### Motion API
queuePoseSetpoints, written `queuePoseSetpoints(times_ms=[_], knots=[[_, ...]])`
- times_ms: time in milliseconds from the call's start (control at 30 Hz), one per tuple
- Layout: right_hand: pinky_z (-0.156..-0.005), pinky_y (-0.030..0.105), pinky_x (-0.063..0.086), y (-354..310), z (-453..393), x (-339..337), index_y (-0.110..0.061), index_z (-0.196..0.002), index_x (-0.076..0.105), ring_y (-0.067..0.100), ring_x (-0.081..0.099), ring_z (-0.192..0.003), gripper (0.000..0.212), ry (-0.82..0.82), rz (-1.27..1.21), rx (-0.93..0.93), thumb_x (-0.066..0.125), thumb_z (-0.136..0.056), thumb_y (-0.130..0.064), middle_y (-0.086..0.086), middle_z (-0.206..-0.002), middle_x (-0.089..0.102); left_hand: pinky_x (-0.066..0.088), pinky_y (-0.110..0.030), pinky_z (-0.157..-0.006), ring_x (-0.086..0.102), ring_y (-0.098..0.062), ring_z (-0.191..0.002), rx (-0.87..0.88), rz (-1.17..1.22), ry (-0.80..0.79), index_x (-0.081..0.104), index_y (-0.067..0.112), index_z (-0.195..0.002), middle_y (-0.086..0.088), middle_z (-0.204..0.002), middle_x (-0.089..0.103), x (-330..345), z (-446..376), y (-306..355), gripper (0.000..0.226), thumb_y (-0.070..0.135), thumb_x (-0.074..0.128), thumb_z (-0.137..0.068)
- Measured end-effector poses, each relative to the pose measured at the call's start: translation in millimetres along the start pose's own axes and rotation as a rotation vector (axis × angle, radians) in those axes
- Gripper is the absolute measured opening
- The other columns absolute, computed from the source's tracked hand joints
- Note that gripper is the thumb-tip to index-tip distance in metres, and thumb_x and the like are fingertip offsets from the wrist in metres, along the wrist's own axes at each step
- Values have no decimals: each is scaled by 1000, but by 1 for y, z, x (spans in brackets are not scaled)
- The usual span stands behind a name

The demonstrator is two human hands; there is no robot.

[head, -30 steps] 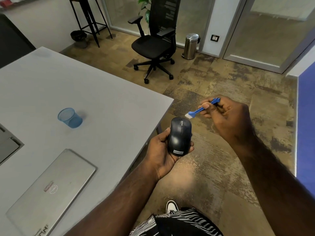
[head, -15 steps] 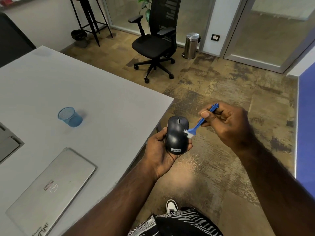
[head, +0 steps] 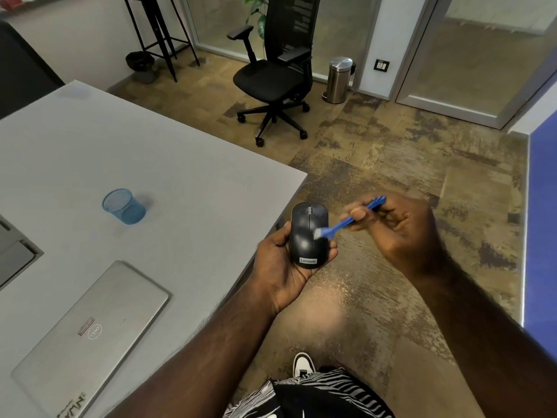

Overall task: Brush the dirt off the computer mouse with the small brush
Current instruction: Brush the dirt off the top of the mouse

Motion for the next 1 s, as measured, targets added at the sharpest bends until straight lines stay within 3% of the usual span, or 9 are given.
queuePoseSetpoints(times_ms=[100, 267, 400, 567, 700, 800, 1000], knots=[[-63, 22, 60, -6, 7, 10, -17, -104, 69, 3, 74, -76, 13, -142, 39, -82, 63, -92, -18, -14, -89, 72, 56, -46, -79, 65, -37, -95, 29, -17, -1, 55, -2, -128, -28, -116, 65, 2, -1, 1, 49, 33, 33, -100], [-64, 42, 63, 2, 4, 5, -10, -106, 70, 13, 77, -77, 16, 111, 50, 15, 61, -96, -18, 3, -91, 76, 57, -47, -79, 68, -40, -85, -2, -23, 17, 61, -7, -112, -31, -105, 67, 3, -1, 1, 53, 35, 32, -101], [-64, 32, 62, -2, 6, 11, -17, -107, 72, 4, 74, -77, 15, -17, 89, -87, 64, -95, -19, -8, -90, 74, 60, -45, -73, 69, -40, -80, 17, -40, 26, 65, -4, -107, -31, -101, 68, -1, -2, -2, 51, 35, 33, -100], [-67, 41, 63, 10, -6, 4, -12, -110, 72, 11, 76, -81, 20, 134, 108, 34, 61, -97, -23, 2, -93, 76, 58, -45, -77, 68, -38, -83, 3, -59, 24, 69, -5, -104, -29, -107, 67, 2, -1, -5, 53, 34, 34, -100], [-67, 31, 63, 11, -9, 10, -8, -109, 73, 5, 74, -81, 23, 71, 195, -40, 62, -97, -24, -2, -95, 75, 58, -44, -77, 68, -37, -82, 18, -62, 47, 60, -4, -118, -28, -107, 67, 0, -3, -2, 51, 35, 32, -100], [-68, 37, 64, 22, -16, 6, -9, -110, 73, 7, 76, -82, 20, 140, 163, 49, 63, -97, -20, 0, -95, 77, 57, -44, -80, 66, -37, -87, 24, -84, 54, 57, -4, -125, -27, -113, 65, 0, -2, -2, 51, 34, 34, -100], [-65, 38, 62, 25, -22, 24, -14, -108, 74, 10, 75, -78, 20, -19, 160, -29, 62, -97, -26, -4, -91, 77, 55, -46, -82, 65, -37, -87, 53, -72, 91, 56, 0, -129, -24, -113, 65, -7, -4, 1, 49, 33, 38, -98]])
Point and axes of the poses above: each hand's wrist, its own z-axis away from the middle knuckle, its own x-axis out of the palm, y = z × x, the point moved 3 cm from there along -z, towards the middle knuckle
